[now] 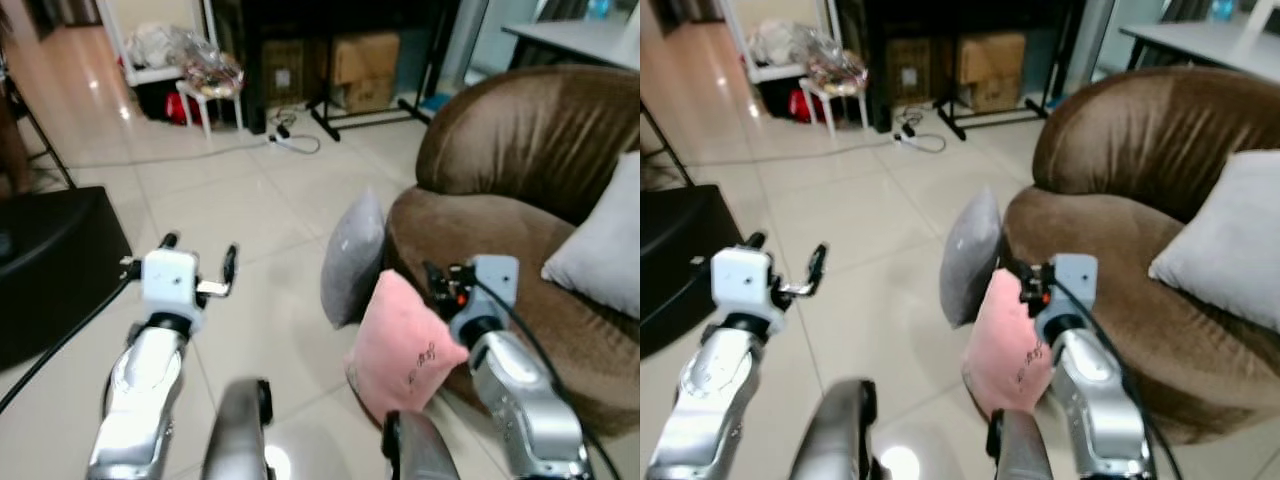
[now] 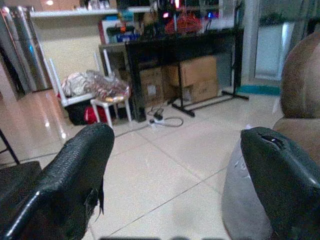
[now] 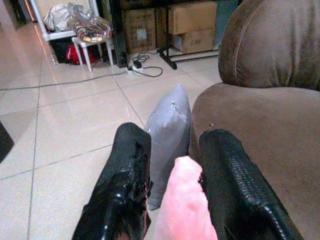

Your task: Move the pillow to the sofa from floor

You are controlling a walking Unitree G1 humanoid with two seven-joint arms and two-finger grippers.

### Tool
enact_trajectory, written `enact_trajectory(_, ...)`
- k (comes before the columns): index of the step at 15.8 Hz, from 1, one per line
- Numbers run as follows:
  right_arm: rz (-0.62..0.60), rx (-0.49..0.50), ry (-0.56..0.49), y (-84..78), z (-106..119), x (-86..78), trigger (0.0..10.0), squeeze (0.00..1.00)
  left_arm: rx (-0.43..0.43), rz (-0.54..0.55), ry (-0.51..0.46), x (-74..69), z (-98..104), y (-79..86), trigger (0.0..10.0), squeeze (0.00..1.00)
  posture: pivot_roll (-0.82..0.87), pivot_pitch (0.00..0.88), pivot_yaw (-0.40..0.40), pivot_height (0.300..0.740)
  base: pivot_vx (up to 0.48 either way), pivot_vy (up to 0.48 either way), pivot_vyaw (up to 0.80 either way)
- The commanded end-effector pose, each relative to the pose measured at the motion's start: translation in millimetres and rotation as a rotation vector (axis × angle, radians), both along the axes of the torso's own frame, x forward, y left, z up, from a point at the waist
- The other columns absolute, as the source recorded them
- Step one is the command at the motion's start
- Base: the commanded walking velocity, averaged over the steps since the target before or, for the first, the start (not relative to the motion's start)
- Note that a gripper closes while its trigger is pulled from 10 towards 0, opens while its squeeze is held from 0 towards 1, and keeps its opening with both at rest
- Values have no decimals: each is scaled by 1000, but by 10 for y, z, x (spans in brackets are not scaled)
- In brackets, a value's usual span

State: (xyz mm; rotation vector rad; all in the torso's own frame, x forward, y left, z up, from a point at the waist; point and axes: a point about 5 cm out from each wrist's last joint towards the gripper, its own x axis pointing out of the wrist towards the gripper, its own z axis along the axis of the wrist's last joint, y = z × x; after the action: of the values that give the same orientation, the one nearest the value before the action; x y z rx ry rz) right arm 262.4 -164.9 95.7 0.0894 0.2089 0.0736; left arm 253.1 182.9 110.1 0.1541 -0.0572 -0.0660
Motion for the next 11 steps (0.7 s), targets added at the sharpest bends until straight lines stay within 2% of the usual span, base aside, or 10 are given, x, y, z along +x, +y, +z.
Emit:
enact_trajectory(1, 0, -3, -9, 3, 20, -11, 10000, 0, 17, -18, -15, 21, 46, 3, 10000, 0, -100, 0, -6, 592, 285, 0, 0)
enact_trajectory(11, -17, -11, -23, -6, 28, -39, 10000, 0, 26, -63, 5, 28, 37, -14, 10000, 0, -106, 0, 18, 592, 321, 0, 0)
